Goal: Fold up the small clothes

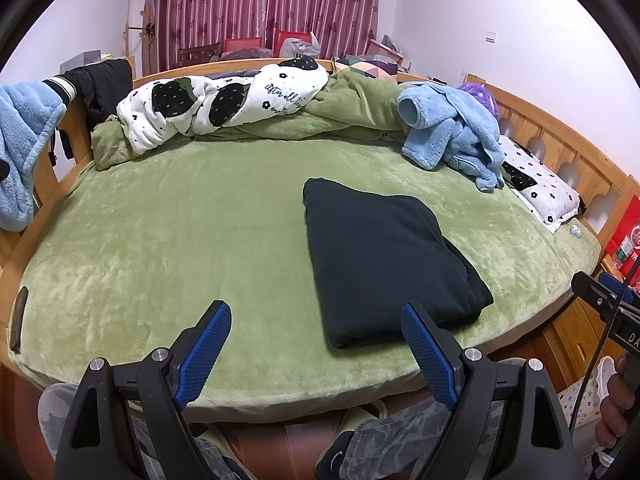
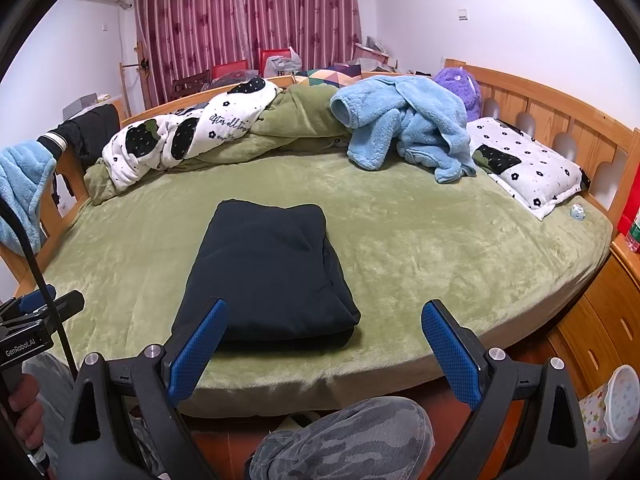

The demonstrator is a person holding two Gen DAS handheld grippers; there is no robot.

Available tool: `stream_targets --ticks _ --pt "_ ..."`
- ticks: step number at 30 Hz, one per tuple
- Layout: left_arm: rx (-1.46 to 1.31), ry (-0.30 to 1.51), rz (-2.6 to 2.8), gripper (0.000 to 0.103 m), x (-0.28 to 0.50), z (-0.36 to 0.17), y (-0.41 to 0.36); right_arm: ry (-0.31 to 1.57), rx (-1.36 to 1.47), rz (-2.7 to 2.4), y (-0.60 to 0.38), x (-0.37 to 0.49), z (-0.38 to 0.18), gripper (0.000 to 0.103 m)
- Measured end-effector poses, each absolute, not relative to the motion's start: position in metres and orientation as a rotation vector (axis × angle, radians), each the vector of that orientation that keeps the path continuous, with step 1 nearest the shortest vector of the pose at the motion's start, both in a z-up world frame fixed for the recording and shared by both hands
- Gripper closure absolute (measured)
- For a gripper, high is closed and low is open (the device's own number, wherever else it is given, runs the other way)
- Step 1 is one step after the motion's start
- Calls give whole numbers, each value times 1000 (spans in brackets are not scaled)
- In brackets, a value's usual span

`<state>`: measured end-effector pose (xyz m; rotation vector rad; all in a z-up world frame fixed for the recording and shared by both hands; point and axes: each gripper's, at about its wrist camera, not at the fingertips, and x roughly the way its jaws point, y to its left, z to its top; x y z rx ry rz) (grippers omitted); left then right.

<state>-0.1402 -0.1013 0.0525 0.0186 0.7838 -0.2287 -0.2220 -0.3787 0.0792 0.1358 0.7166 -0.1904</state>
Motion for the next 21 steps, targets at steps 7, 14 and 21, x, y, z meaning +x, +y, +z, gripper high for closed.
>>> stream_targets --ticks 7,14,21 --pt "20 782 -228 17 -141 53 -102 720 140 -191 -376 -222 79 7" --pt "20 781 -228 17 -143 53 -102 719 137 -191 -377 -222 79 7" --pt "21 784 -224 17 -143 52 -100 723 143 -191 -376 -222 78 7"
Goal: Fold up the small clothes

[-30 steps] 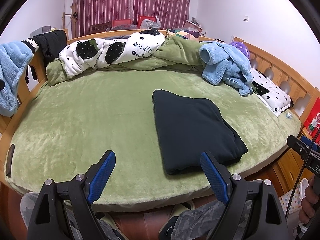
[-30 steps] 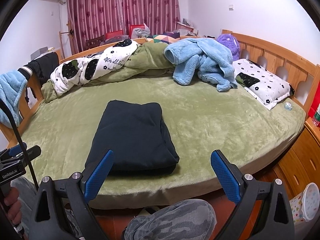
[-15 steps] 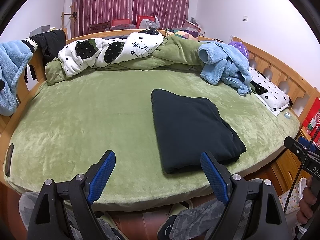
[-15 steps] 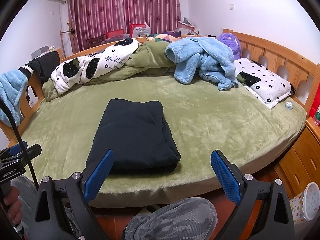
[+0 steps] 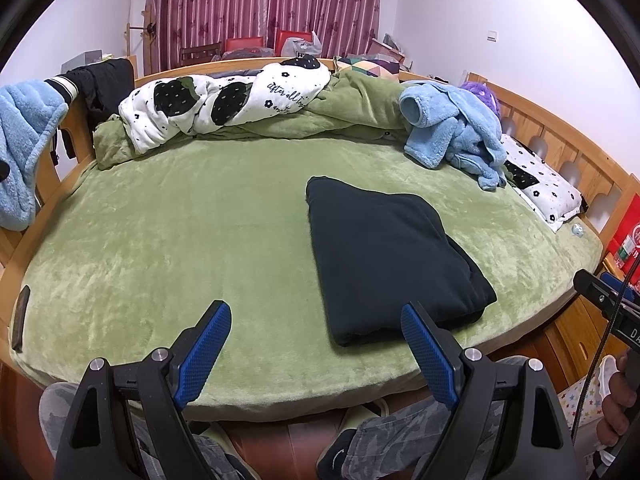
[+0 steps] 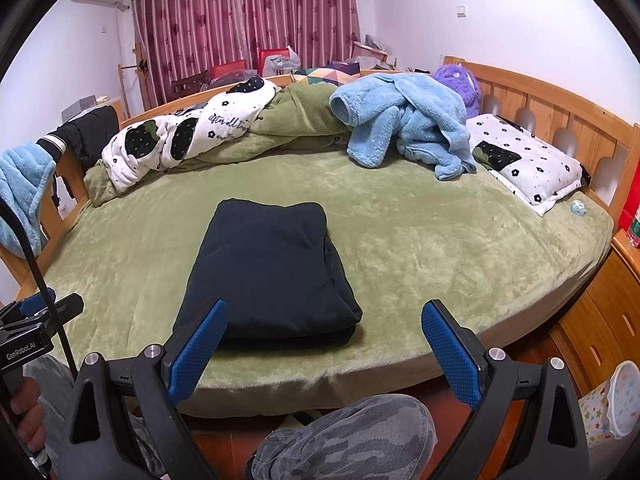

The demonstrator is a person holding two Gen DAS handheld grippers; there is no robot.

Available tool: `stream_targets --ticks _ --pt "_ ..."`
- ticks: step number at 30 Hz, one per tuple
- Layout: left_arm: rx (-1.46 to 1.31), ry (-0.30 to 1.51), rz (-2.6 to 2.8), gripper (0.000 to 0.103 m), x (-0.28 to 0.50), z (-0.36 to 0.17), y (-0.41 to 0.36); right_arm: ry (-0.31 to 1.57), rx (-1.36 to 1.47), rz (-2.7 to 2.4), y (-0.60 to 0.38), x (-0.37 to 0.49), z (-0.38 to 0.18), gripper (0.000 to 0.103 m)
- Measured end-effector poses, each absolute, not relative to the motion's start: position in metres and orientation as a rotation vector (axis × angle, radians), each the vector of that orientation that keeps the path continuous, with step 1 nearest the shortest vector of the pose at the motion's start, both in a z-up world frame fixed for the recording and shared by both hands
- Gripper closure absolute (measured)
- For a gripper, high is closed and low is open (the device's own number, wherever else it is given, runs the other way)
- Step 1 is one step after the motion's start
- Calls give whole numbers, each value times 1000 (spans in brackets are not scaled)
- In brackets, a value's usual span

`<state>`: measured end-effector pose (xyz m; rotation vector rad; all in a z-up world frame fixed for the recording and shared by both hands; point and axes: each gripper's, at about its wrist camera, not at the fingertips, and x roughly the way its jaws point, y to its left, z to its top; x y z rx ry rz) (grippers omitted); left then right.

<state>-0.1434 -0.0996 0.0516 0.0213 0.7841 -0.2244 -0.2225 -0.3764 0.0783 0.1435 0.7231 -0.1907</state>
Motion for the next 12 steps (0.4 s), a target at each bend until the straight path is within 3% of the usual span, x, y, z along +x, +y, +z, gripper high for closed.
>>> stream_targets --ticks 12 --pt "18 779 -223 17 -143 52 -98 720 146 -191 -376 -223 77 7"
